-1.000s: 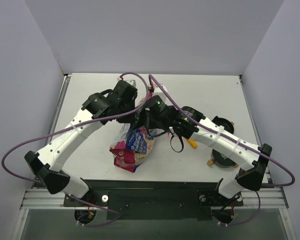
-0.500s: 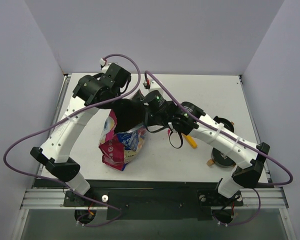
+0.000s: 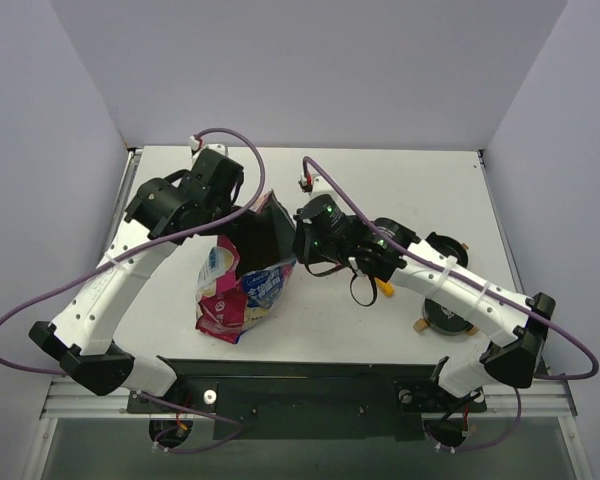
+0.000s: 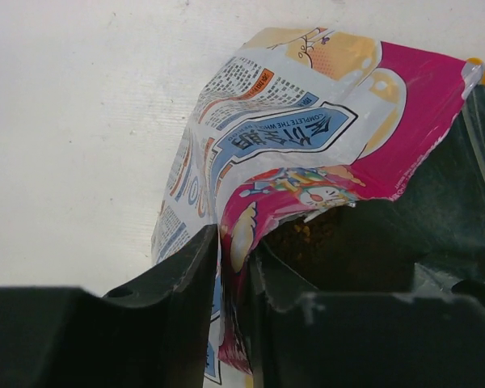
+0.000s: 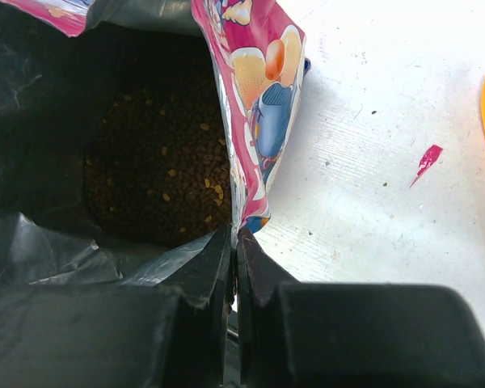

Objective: Serve the pet food

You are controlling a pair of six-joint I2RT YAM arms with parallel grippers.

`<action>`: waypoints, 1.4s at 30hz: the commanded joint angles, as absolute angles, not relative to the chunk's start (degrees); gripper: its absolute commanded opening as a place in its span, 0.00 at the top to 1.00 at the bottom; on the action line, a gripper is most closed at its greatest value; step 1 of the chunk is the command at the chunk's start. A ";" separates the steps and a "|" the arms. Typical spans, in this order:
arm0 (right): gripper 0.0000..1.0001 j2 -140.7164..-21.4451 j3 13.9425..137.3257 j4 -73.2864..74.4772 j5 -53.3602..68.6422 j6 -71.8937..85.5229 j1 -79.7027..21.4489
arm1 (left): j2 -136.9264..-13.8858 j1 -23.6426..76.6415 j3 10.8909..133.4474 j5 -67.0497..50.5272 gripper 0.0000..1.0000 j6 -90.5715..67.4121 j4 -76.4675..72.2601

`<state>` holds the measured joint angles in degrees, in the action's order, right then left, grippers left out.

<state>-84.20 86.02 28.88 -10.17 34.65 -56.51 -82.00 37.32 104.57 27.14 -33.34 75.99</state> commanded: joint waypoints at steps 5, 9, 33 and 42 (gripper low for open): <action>1.00 -81.39 85.69 30.06 -11.25 34.28 -55.72 | -82.44 36.91 103.97 26.10 0.53 -30.85 78.39; 1.00 -81.30 85.43 30.06 -11.77 34.28 -55.90 | -83.32 36.83 105.81 25.41 0.72 -28.66 78.14; 0.63 -87.53 87.00 37.53 -4.40 40.70 -49.83 | -76.90 37.88 102.38 5.88 1.00 -36.22 63.97; 1.00 -89.91 95.27 32.79 -2.20 41.22 -54.49 | -79.45 35.34 102.13 18.46 0.56 -35.42 71.81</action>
<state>-91.09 90.35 35.16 -2.74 40.69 -51.96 -80.77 36.99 101.32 14.44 -34.39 71.79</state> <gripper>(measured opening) 0.009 0.415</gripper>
